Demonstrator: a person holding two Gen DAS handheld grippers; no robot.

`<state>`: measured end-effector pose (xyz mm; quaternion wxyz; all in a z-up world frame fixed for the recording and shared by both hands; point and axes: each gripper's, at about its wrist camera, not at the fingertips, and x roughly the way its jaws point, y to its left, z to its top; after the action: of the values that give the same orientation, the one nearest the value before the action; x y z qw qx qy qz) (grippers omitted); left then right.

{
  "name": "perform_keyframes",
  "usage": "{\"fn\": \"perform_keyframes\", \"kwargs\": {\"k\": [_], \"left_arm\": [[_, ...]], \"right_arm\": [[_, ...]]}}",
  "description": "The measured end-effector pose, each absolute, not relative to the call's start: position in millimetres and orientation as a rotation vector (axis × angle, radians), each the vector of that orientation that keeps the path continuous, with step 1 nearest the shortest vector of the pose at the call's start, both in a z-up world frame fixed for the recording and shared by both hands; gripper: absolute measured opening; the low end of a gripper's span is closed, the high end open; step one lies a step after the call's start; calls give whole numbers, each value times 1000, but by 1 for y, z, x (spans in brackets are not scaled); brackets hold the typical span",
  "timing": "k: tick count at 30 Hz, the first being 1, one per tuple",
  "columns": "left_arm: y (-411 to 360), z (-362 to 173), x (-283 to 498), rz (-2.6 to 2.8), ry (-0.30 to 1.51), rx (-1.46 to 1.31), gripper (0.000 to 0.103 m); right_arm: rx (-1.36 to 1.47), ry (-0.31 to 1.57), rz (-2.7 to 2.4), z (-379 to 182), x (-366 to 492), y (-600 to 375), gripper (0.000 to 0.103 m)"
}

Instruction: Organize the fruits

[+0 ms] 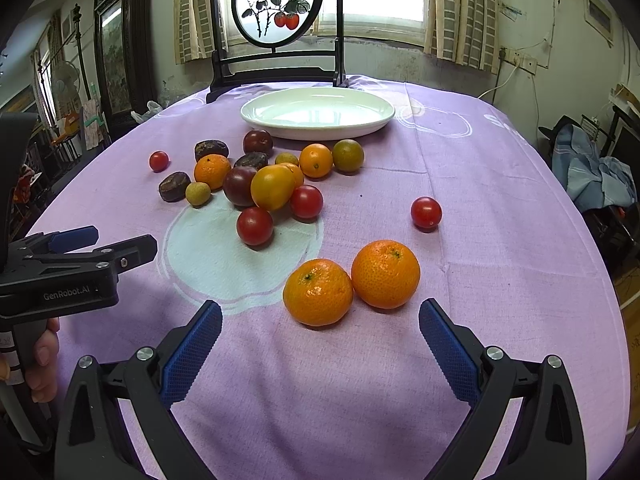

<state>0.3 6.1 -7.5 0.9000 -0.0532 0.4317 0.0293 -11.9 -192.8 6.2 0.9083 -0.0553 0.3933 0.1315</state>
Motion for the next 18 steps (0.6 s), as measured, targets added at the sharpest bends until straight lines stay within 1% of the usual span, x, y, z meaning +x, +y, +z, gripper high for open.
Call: {"fn": "perform_keyframes", "kwargs": {"k": [18], "left_arm": [[7,-9,-1,61,896,-109,98]], "right_arm": [[-114,816,277,3,-14,-191,99]]}}
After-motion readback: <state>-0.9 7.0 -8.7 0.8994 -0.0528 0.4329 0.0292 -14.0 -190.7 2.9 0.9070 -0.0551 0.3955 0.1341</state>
